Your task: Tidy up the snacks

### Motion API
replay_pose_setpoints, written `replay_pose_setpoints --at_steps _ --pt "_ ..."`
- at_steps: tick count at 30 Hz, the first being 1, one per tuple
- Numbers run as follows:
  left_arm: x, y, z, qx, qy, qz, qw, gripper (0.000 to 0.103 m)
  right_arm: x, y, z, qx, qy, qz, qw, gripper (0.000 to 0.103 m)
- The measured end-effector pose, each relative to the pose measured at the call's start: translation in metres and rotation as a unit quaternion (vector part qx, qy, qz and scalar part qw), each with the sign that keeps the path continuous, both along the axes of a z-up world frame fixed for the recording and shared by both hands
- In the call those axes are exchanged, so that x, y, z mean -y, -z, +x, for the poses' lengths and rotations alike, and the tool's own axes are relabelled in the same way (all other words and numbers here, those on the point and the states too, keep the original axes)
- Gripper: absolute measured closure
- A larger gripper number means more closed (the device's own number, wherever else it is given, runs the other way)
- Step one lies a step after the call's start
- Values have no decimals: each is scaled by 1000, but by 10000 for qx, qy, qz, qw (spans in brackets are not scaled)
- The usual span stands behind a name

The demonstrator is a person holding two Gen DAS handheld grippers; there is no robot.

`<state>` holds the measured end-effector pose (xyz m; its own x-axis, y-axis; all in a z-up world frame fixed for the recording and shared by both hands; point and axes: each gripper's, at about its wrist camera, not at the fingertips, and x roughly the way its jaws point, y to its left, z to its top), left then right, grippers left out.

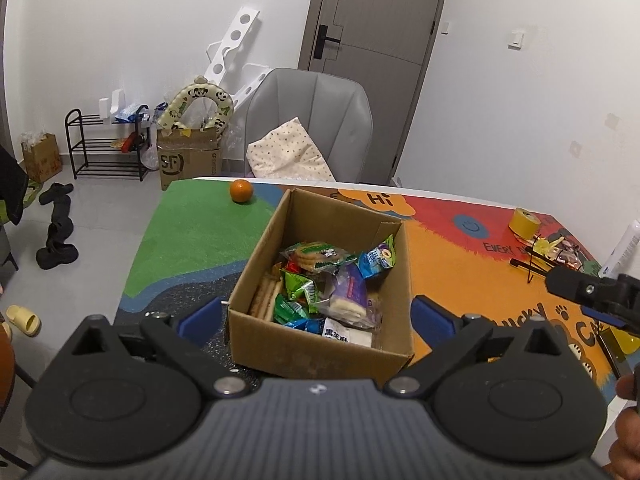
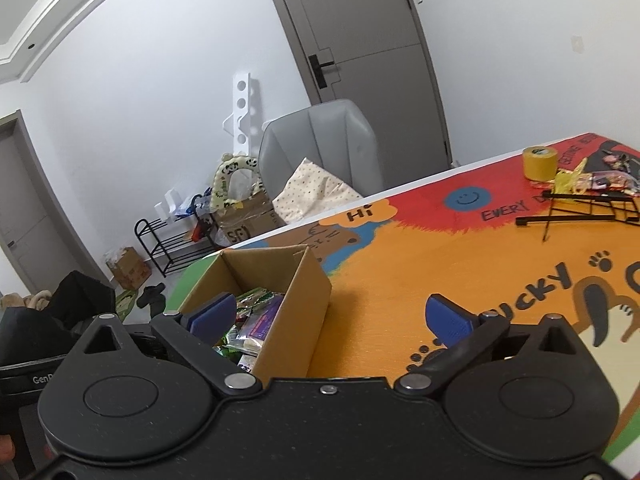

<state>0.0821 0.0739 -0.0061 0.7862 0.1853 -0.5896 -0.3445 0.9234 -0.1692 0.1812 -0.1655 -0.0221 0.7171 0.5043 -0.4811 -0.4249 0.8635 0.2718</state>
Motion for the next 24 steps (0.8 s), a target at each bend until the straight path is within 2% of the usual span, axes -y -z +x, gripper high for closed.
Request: replay_pose_setpoints --at_steps 9,16,24 --pt "8 -19 -17 87 134 32 9999 2 22 -10 -16 -25 210 -62 9998 0" --pt "19 -35 -38 182 195 278 9993 2 33 -21 -33 -10 221 -205 9995 0" --pt "22 -32 -56 69 296 350 9989 2 42 -27 -54 78 217 -338 9992 0"
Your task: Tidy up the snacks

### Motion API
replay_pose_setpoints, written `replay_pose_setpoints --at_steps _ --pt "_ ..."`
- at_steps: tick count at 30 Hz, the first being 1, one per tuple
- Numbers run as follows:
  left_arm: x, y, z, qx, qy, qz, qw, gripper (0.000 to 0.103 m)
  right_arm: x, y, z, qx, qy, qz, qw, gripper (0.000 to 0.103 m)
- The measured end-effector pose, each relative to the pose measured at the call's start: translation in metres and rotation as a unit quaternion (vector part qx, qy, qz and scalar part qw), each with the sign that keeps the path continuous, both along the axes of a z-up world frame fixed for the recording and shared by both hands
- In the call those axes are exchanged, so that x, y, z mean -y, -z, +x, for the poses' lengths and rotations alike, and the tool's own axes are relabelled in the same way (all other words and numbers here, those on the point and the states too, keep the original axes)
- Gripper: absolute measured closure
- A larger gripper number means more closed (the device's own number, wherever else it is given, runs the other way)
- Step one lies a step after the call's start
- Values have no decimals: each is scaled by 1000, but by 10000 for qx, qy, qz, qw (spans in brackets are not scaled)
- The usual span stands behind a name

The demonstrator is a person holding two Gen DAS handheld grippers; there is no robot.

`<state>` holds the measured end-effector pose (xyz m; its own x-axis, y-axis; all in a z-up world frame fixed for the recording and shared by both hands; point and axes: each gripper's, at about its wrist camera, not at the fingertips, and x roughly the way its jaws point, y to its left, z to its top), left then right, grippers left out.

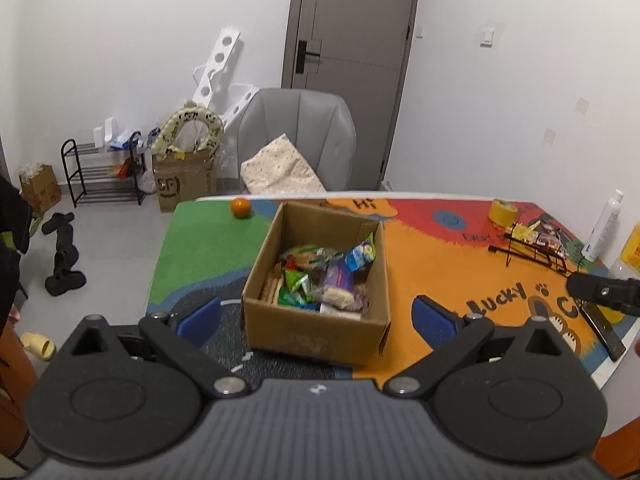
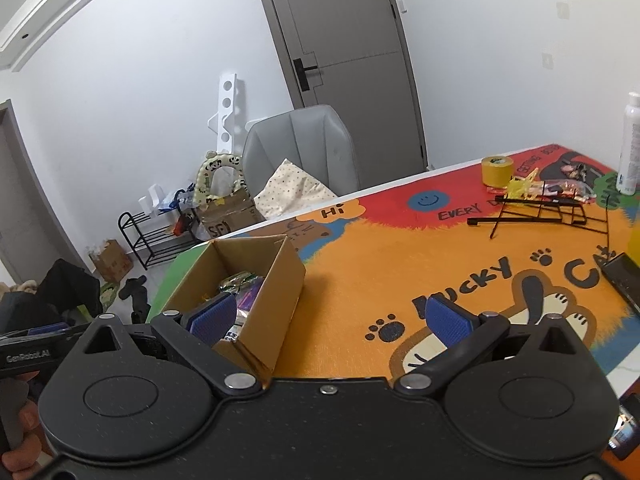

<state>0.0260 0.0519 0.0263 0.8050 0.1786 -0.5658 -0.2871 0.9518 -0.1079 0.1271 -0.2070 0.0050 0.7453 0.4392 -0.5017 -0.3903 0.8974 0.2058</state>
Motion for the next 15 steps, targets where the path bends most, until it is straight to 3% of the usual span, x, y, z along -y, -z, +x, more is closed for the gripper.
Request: replay_pose_setpoints --at_steps 15 --pt "20 -3 -19 111 261 295 9992 1 19 -4 -25 185 118 -126 9997 0"
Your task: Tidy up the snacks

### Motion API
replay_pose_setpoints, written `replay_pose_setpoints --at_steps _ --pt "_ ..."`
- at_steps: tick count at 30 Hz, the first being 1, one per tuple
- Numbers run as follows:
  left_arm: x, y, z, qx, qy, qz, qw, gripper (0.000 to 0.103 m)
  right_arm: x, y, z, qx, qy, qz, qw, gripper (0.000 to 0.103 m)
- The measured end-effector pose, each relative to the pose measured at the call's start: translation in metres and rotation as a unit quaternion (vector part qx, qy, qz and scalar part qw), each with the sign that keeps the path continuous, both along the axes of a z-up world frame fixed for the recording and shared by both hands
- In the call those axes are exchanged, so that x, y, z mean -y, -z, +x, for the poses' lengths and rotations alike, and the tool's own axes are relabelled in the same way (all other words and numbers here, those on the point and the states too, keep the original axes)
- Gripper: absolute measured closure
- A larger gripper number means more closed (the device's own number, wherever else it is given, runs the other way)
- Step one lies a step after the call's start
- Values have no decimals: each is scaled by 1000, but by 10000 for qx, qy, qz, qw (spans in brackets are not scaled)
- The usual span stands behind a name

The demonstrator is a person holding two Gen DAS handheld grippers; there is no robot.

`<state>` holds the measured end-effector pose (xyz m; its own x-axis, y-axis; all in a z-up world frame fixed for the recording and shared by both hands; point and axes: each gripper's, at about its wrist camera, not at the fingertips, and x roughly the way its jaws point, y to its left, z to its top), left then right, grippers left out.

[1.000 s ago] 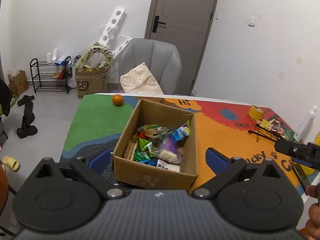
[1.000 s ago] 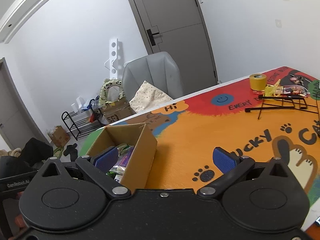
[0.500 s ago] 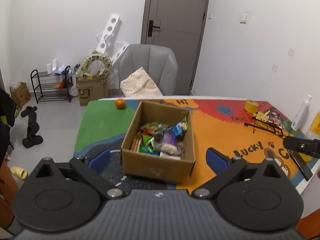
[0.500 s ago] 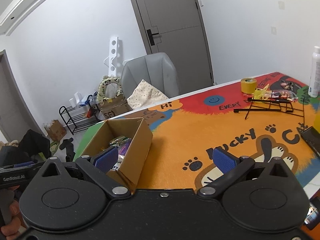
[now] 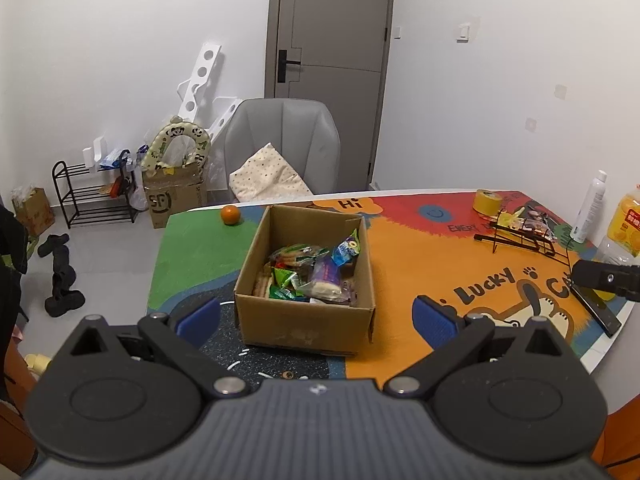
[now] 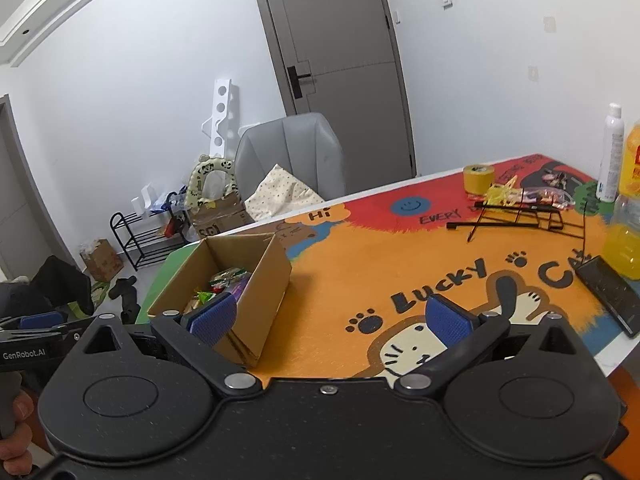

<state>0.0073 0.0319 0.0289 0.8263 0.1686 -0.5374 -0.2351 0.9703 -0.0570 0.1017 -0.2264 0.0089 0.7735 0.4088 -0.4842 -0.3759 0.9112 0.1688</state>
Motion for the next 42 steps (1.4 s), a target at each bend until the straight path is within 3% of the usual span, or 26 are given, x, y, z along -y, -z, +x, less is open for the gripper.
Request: replay_pose_setpoints --at_steps 42 --pt "-1 -5 -5 47 -1 -34 10000 1 3 -5 -9 107 -61 -113 9999 0"
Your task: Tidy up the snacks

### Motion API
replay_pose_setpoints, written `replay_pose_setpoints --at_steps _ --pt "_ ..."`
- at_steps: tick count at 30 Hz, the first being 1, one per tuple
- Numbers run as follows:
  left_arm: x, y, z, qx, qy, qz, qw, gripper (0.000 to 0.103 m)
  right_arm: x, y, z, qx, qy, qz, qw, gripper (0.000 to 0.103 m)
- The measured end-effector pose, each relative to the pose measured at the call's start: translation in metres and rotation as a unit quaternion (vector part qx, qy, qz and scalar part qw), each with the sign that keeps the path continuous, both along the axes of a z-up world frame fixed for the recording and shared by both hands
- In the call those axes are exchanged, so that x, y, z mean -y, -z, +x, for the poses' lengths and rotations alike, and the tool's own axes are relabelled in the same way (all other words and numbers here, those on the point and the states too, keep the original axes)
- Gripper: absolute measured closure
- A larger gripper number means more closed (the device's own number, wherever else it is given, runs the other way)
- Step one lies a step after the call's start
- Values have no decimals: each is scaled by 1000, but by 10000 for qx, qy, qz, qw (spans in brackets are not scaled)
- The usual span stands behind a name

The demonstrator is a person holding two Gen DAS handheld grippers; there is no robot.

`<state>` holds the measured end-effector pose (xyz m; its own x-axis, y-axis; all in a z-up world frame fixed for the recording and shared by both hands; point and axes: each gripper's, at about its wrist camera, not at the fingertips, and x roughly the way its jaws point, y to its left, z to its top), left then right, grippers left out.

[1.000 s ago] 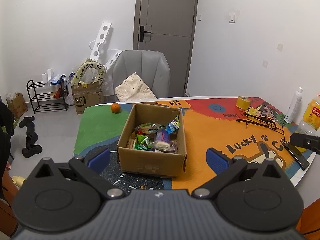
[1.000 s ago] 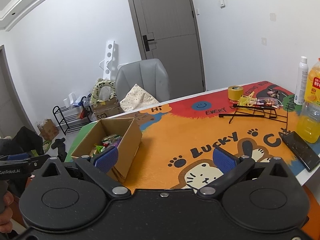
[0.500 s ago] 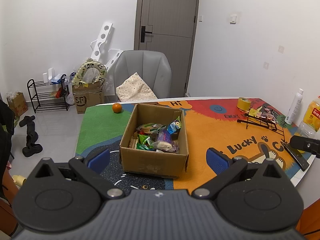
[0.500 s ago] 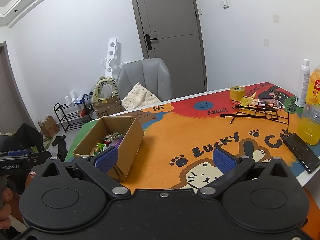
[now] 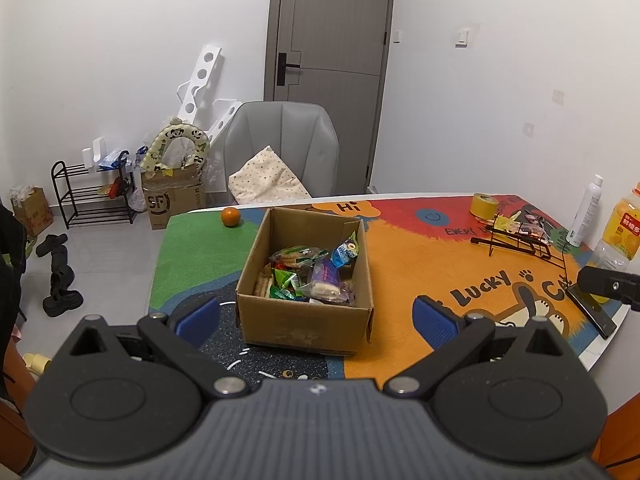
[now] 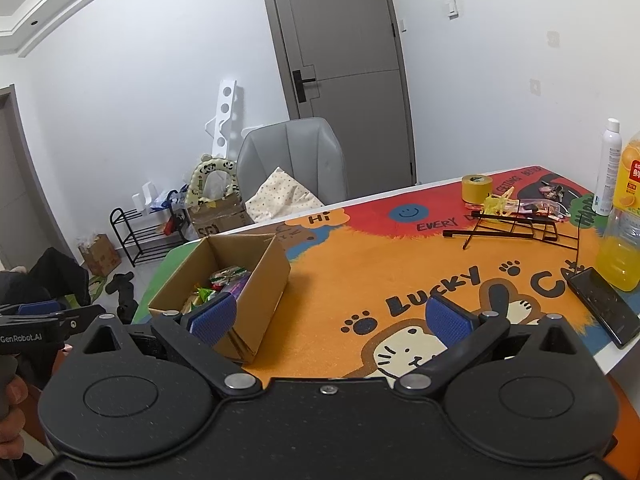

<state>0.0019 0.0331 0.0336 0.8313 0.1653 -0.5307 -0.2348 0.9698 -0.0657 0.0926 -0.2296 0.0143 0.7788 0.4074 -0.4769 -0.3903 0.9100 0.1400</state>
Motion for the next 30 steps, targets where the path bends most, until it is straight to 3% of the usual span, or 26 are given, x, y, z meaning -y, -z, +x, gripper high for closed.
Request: replay_pose_setpoints --at_steps 30 --pt "1 -1 -3 107 128 -39 9999 1 -2 1 0 -28 54 -52 10000 0"
